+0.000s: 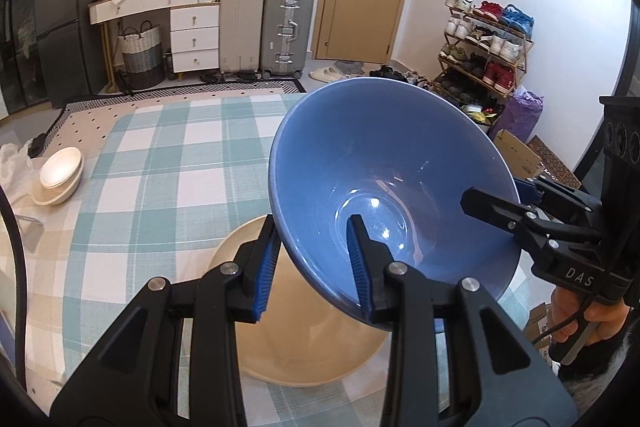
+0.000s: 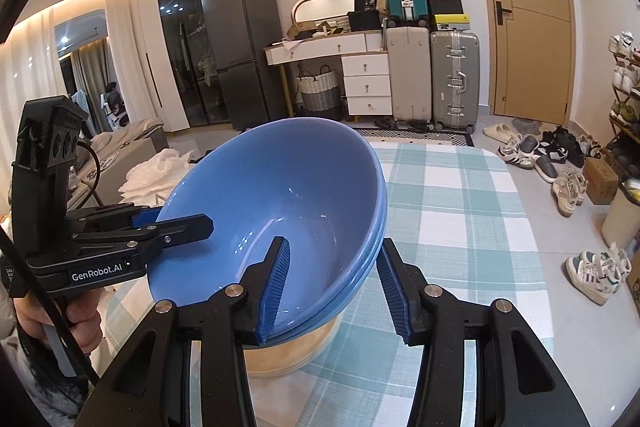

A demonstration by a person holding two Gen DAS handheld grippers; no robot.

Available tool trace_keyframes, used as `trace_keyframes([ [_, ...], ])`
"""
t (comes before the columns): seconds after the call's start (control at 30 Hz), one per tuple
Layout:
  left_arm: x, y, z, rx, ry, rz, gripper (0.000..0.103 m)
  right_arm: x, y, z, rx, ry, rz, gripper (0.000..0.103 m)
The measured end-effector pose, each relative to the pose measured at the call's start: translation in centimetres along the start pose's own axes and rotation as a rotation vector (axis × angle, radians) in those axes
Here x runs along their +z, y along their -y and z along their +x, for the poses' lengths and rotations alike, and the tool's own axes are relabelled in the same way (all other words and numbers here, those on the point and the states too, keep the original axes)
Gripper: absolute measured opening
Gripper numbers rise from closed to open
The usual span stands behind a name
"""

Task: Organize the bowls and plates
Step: 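Carry the nested blue bowls with both grippers and lower them onto the cream plates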

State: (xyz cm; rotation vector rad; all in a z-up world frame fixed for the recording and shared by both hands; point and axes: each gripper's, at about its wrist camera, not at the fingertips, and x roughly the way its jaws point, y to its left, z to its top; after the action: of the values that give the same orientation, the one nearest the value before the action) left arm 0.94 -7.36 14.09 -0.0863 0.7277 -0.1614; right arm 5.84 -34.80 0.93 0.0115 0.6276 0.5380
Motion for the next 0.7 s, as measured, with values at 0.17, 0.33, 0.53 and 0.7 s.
trace_keyframes([
  [0.17, -1.0, -2.1, -0.9, 0.036, 0.000, -0.024, 0.031, 0.2, -1.1, 1.5, 0.033, -0.015, -0.016, 0.047],
  [0.33, -1.7, -3.6, -0.3, 0.070, -0.016, -0.037, 0.031, 0.0, -1.8, 3.2, 0.059, -0.032, -0.019, 0.047],
  [0.53, -2.2, -5.2, 1.8, 0.072, -0.044, -0.057, 0.031, -0.6, -1.9, 5.5, 0.075, -0.061, -0.005, 0.047],
  [0.7, -2.7, -6.2, 3.7, 0.077, -0.065, -0.073, 0.031, -1.2, -2.0, 7.4, 0.075, -0.097, -0.001, 0.047],
])
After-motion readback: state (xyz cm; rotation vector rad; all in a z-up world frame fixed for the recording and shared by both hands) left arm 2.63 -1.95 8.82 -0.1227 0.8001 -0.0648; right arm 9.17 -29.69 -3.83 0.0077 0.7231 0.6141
